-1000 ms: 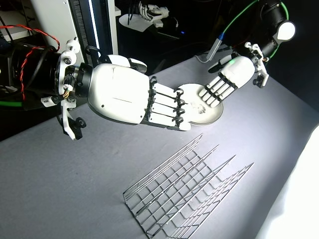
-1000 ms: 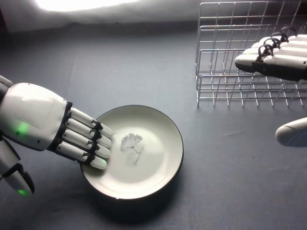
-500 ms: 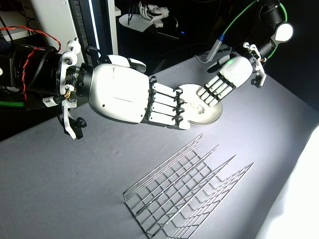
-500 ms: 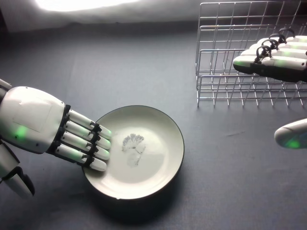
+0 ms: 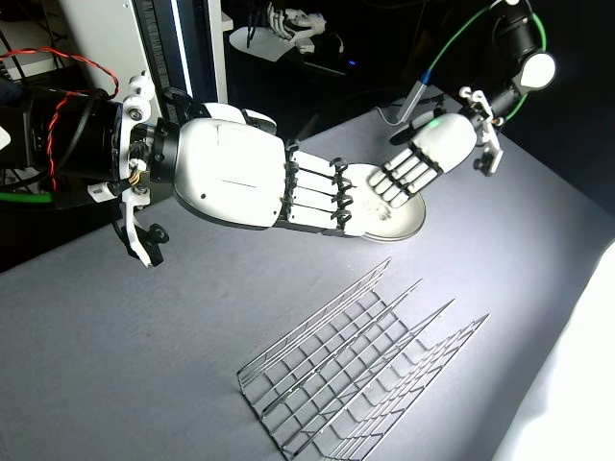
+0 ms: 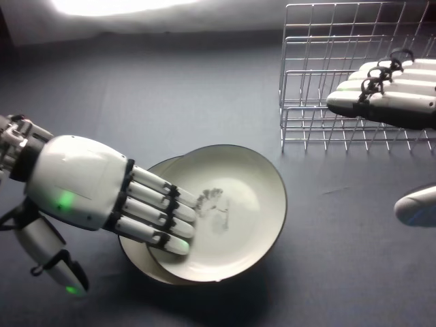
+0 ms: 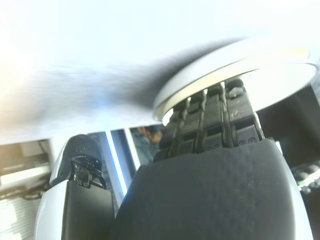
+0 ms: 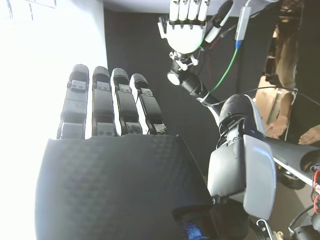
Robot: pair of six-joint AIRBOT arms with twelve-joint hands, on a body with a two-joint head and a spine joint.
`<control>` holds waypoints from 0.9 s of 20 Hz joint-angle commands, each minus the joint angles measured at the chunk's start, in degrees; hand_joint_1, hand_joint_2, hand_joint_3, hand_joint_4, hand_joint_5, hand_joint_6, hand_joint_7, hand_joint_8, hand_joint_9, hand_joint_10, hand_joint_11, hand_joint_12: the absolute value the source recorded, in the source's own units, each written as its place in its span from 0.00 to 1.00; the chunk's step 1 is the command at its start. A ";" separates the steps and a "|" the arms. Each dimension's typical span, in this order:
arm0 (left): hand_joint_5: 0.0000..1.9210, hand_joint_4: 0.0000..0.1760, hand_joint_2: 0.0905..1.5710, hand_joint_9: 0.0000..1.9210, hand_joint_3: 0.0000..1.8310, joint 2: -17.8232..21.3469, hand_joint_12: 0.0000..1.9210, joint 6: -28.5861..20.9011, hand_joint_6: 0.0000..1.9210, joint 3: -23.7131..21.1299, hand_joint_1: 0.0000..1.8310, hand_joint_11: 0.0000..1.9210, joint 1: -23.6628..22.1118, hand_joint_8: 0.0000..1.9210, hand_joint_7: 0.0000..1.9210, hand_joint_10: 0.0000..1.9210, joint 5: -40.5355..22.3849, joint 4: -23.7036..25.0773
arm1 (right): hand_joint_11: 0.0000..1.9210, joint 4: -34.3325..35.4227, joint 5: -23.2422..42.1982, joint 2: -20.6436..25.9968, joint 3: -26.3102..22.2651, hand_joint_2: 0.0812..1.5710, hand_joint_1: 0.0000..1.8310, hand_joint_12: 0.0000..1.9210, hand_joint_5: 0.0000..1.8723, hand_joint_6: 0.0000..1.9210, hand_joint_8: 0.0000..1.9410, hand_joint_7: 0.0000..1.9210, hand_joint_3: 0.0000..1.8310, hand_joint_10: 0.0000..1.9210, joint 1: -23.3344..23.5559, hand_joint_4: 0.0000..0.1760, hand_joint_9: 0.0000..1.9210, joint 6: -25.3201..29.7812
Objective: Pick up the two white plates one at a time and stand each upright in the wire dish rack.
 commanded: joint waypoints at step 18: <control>0.00 0.00 0.73 0.00 0.00 -4.45 0.00 -3.23 0.00 -1.94 0.00 0.00 -2.00 0.00 0.00 0.00 3.74 -1.00 | 0.00 -20.43 10.41 -7.57 9.37 0.64 0.66 0.19 0.02 0.00 0.00 0.00 0.00 0.00 4.04 0.00 0.01 -1.46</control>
